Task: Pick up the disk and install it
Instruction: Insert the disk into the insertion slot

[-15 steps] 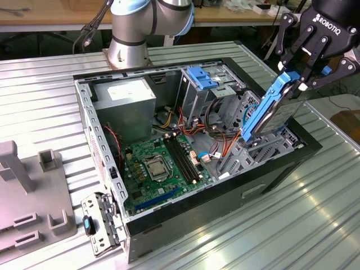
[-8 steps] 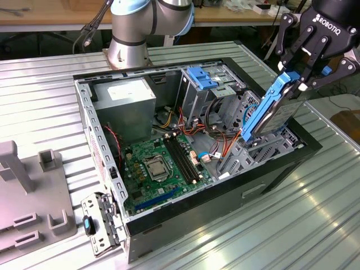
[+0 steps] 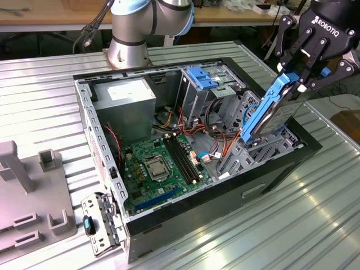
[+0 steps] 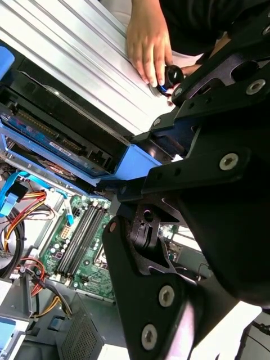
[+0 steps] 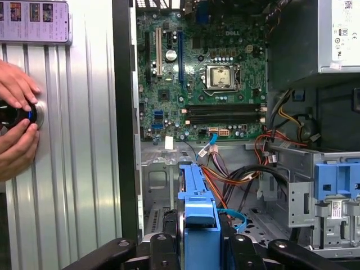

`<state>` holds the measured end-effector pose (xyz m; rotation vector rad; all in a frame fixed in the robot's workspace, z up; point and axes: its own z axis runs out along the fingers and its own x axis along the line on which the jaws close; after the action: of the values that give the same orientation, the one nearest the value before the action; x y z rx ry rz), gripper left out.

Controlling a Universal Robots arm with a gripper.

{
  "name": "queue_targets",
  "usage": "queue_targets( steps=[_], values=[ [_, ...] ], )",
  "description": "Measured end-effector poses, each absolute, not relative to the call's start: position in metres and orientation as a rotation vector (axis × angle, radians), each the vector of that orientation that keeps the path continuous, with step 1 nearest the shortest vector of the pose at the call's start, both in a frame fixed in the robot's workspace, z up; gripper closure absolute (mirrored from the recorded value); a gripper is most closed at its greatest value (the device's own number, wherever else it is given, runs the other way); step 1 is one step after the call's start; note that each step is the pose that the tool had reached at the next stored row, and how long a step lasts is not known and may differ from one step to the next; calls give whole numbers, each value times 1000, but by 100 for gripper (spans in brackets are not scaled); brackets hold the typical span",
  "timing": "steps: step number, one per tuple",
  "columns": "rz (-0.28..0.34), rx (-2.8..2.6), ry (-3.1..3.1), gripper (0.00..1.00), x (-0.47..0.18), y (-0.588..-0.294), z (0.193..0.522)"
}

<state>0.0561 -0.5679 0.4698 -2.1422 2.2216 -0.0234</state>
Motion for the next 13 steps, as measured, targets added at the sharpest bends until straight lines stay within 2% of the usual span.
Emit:
queue_targets(
  steps=[13],
  values=[
    [-24, -2140, 2224, 63, 59, -569, 461]
  ],
)
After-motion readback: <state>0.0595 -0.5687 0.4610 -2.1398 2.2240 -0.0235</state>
